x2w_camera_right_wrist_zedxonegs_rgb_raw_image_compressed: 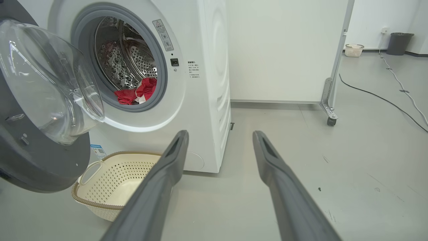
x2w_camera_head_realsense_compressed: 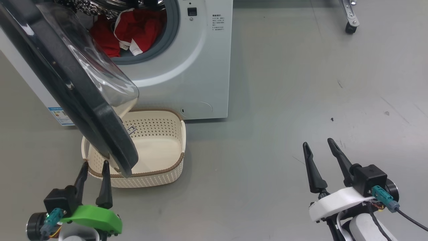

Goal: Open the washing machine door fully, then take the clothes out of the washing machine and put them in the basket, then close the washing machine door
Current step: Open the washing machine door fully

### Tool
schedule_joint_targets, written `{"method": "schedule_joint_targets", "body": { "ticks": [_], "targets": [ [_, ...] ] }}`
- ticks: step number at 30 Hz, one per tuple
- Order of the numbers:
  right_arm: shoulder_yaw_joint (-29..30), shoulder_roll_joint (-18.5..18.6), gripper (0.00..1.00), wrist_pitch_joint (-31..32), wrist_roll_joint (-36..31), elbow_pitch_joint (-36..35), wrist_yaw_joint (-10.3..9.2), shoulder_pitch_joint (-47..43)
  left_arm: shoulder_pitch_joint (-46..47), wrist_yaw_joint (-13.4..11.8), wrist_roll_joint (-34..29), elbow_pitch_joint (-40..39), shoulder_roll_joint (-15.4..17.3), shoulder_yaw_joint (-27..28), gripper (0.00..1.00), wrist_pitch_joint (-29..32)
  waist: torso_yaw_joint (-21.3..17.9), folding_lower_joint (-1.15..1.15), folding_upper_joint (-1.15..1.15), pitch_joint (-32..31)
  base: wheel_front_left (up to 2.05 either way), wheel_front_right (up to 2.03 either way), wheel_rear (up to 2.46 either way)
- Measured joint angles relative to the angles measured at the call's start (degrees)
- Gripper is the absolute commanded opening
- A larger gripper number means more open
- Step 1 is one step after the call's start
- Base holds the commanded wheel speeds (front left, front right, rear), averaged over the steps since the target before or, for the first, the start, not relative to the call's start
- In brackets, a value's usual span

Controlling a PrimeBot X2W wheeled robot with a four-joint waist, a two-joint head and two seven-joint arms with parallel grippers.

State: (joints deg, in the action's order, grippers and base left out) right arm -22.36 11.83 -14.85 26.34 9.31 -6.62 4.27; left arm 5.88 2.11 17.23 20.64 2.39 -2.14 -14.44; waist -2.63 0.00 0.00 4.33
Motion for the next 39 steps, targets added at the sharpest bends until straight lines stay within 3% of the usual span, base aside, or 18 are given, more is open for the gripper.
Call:
{"method": "schedule_joint_targets", "body": {
  "ticks": [1, 17, 39],
  "targets": [
    [0.02, -0.07, 1.00, 0.00, -0.23, 0.01, 0.01, 0.00, 0.00, 0.22, 0.00, 0.19, 0.00, -0.05, 0.00, -0.01, 0.04, 0.00, 0.00, 0.01, 0.00, 0.00, 0.00],
    [0.79, -1.05, 1.00, 0.00, -1.30, 0.38, 1.02, -0.01, 0.07, 0.79, 0.01, 0.14, -0.02, 0.22, 0.00, 0.00, 0.26, 0.00, 0.00, 0.35, 0.00, 0.00, 0.00],
    [1.59, -2.72, 1.00, 0.00, -2.75, 1.33, 2.23, 0.01, 11.96, 1.15, 2.01, -14.06, 1.57, 8.60, 0.00, -0.26, 0.36, 0.00, 0.00, 0.41, 0.00, 0.00, 0.00]
  ]
}}
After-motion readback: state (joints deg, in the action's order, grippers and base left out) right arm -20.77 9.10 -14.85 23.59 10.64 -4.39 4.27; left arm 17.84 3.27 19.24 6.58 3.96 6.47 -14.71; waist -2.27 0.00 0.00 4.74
